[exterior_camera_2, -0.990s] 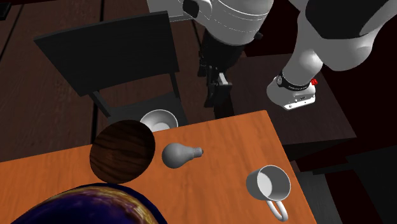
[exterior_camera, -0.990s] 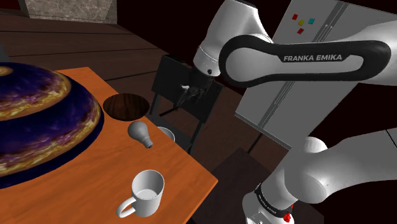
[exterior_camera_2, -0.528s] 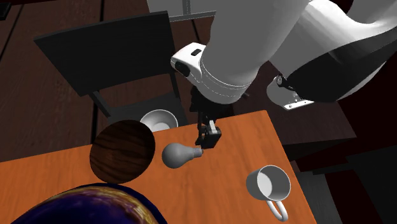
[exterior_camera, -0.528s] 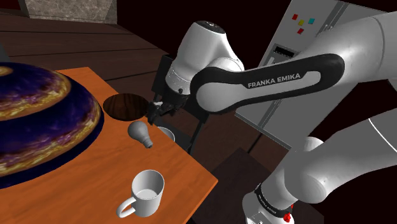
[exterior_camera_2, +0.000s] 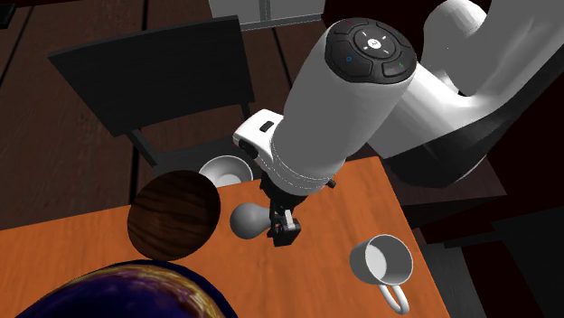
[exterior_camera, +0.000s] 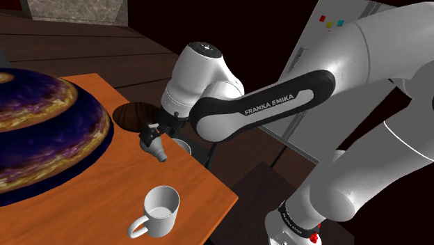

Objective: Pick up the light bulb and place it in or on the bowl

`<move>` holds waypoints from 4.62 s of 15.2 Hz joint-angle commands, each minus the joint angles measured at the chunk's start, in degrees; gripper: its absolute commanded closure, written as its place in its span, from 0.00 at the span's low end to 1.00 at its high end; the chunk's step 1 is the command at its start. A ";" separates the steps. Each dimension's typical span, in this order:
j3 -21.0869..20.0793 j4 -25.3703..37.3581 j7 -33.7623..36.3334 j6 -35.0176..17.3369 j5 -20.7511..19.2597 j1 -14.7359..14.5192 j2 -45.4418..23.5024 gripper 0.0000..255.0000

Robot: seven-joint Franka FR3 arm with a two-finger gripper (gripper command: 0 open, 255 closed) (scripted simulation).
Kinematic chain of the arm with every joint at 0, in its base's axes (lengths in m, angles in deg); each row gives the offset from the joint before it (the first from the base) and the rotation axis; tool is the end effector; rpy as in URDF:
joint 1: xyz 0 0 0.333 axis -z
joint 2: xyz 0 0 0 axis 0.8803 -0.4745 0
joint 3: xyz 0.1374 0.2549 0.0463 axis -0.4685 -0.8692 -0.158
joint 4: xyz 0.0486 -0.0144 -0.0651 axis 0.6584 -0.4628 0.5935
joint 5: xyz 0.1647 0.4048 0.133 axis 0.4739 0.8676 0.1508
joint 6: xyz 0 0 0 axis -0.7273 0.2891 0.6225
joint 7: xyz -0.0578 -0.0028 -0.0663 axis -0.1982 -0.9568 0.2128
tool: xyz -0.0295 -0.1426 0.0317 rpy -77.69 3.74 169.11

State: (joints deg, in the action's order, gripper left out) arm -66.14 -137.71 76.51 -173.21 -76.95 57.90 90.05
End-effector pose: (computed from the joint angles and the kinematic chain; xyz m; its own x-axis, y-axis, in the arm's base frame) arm 0.4760 0.3007 0.2889 0.9569 0.0609 0.2838 0.0806 -0.9951 -0.0581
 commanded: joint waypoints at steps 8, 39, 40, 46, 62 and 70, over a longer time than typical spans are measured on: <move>-0.64 -0.17 2.24 -3.38 -3.25 0.96 -3.62 0.00; -0.83 1.27 4.34 -0.09 -3.75 0.62 -8.69 0.00; -0.83 1.27 4.34 -0.09 -3.75 0.62 -8.69 0.00; -0.83 1.27 4.33 -0.07 -3.74 0.62 -8.68 1.00; -0.53 3.53 1.07 6.18 0.51 0.31 -3.99 1.00; 0.20 6.63 -1.01 12.54 3.06 -0.03 -0.29 1.00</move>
State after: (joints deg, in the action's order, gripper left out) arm -66.05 -131.64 75.72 -161.51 -74.08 57.87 89.47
